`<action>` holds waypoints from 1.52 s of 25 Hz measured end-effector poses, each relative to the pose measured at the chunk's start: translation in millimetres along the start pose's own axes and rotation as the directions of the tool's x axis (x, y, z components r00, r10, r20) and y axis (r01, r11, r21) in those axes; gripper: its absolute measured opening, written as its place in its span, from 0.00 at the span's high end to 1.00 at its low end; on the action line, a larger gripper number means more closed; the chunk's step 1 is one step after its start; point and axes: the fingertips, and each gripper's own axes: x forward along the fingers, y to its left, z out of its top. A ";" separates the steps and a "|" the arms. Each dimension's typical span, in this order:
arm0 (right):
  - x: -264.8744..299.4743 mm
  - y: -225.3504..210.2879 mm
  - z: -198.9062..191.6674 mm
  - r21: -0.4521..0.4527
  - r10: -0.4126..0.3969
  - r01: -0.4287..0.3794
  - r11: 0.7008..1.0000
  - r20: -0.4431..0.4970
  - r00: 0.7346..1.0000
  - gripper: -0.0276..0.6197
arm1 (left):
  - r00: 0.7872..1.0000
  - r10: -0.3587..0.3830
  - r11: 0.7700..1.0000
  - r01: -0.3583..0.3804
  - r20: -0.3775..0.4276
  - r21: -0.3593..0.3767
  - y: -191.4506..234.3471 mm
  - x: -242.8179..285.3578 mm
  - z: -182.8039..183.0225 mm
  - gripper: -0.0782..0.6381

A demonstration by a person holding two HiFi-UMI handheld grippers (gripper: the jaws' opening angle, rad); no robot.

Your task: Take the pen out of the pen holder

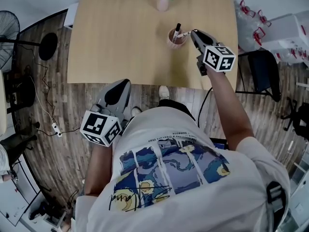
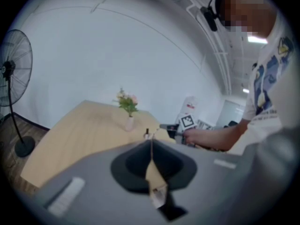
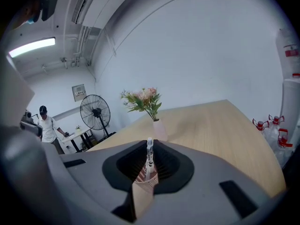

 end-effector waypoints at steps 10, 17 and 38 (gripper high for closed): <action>-33.5 30.3 15.0 -0.024 -0.059 0.061 0.998 0.063 0.996 0.91 | 0.999 -0.040 0.999 0.040 0.019 0.003 9.2 -37.9 -16.4 0.87; -57.2 66.0 21.6 -0.042 -0.068 0.072 0.997 0.086 0.994 0.90 | 0.997 -0.070 0.998 0.070 0.029 0.002 16.3 -65.6 -26.2 0.87; -134.7 223.0 -15.7 -0.076 -0.041 0.049 0.996 0.102 0.994 0.91 | 0.990 -0.121 0.993 0.121 0.066 0.016 35.6 -169.2 -78.7 0.87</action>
